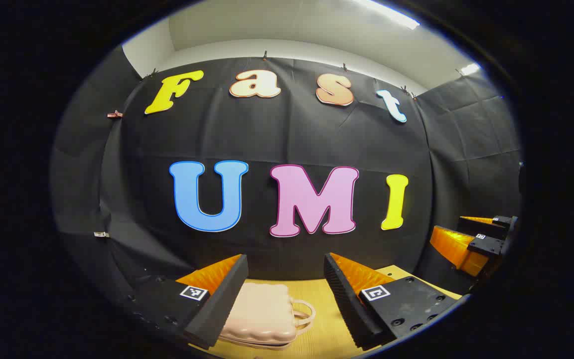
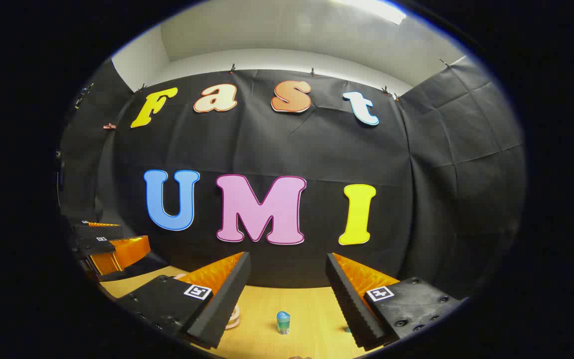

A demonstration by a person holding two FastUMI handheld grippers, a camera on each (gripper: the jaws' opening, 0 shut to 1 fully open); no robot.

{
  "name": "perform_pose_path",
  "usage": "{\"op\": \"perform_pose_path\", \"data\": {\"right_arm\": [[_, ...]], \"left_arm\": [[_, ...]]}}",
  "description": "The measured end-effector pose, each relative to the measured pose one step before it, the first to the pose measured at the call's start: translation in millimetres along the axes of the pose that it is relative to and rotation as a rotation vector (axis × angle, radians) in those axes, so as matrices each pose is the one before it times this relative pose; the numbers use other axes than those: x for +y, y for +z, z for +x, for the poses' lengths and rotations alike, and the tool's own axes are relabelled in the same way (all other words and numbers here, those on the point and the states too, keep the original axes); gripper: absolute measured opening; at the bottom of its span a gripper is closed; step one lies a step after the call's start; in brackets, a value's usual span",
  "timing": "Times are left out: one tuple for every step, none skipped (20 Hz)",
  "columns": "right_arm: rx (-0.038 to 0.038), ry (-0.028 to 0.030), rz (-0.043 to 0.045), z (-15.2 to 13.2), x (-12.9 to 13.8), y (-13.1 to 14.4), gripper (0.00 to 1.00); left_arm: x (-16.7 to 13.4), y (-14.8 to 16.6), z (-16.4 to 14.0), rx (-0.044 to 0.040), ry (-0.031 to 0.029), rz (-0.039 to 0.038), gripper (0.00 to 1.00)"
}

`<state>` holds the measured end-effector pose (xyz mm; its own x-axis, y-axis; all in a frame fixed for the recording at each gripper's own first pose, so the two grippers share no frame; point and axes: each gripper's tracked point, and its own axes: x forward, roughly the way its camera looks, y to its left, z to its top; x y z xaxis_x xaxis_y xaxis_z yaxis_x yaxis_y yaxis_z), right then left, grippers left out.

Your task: First open the suitcase, pack the skin care products into it, and then close the suitcase.

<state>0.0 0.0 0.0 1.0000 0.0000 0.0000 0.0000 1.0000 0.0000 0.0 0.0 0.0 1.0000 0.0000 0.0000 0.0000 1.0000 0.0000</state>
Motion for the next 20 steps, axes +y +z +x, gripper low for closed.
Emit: {"op": "perform_pose_path", "data": {"right_arm": [[0.00093,0.00389,-0.00042,0.44,1.35,-0.07,0.96],[0.00052,0.00377,-0.00021,0.01,0.71,-0.02,0.96],[0.00068,0.00352,-0.00052,0.26,0.99,-0.82,0.96],[0.00050,0.00292,-0.00027,-0.89,0.88,-0.57,0.96],[0.00035,0.00199,-0.00054,0.10,1.05,1.03,0.96],[0.00115,0.00118,0.00038,0.74,0.37,-0.15,0.94],[0.00391,0.00250,0.00118,-0.26,-0.11,-1.08,0.94],[0.00110,0.00035,0.00141,-0.57,-0.05,-0.81,0.96],[0.00033,-0.00157,0.00089,-0.86,-0.22,0.15,0.96],[-0.00002,-0.00061,0.00059,-0.35,0.15,-0.18,0.96],[0.00006,-0.00153,-0.00085,1.15,-1.04,-0.29,0.96],[0.00070,-0.00220,-0.00168,0.80,-0.58,-0.56,0.96],[0.00092,-0.00100,0.00035,-0.51,-0.33,-0.41,0.96],[0.00208,-0.00096,0.00178,0.47,-0.04,-0.54,0.94],[0.00130,-0.00136,0.00111,0.12,-0.33,-0.50,0.94],[0.00171,-0.00138,-0.00055,0.12,-0.20,-0.35,0.96],[0.00138,-0.00139,-0.00290,0.59,-0.44,-2.10,0.96],[0.00057,-0.00066,-0.00297,1.19,-0.25,-0.29,0.96],[-0.00082,-0.00044,-0.00162,0.05,-0.15,-0.03,0.94],[-0.00217,-0.00243,-0.00377,0.78,-0.53,0.28,0.94]], "left_arm": [[0.40,0.43,-0.80,-0.00073,0.00168,0.00140,0.96],[0.82,-0.17,-0.31,-0.00060,0.00227,0.00149,0.96],[1.01,0.74,0.37,-0.00071,0.00334,0.00036,0.96],[0.68,-0.36,-0.80,0.00009,0.00139,-0.00093,0.96],[0.56,0.30,0.05,0.00131,0.00331,-0.00087,0.96],[0.98,-1.36,0.13,0.00199,0.00201,-0.00151,0.96],[-0.35,-0.20,-0.11,0.00199,-0.00078,-0.00128,0.96],[-0.15,-1.85,-0.49,0.00131,-0.00033,0.00014,0.96],[0.42,-0.15,-0.33,0.00078,0.00058,0.00224,0.96],[0.42,-2.31,0.16,0.00405,0.00121,0.00426,0.96],[0.36,-0.21,-0.79,0.00143,0.00173,0.00354,0.96],[0.49,-0.43,0.31,0.00013,0.00027,-0.00016,0.96],[0.02,-0.99,-0.34,0.00222,-0.00054,-0.00160,0.96],[-0.92,-1.99,0.38,0.00255,-0.00073,-0.00098,0.96],[0.47,0.56,1.32,0.00146,-0.00073,-0.00006,0.96],[0.84,-1.22,0.40,0.00146,0.00040,0.00056,0.96],[0.24,-0.08,0.45,0.00170,0.00059,0.00183,0.96],[0.85,-2.02,0.62,0.00191,0.00094,0.00304,0.96],[0.15,0.09,2.02,0.00427,-0.00019,0.00332,0.96],[-1.13,-3.73,2.35,0.00510,-0.00327,0.00051,0.96]]}}
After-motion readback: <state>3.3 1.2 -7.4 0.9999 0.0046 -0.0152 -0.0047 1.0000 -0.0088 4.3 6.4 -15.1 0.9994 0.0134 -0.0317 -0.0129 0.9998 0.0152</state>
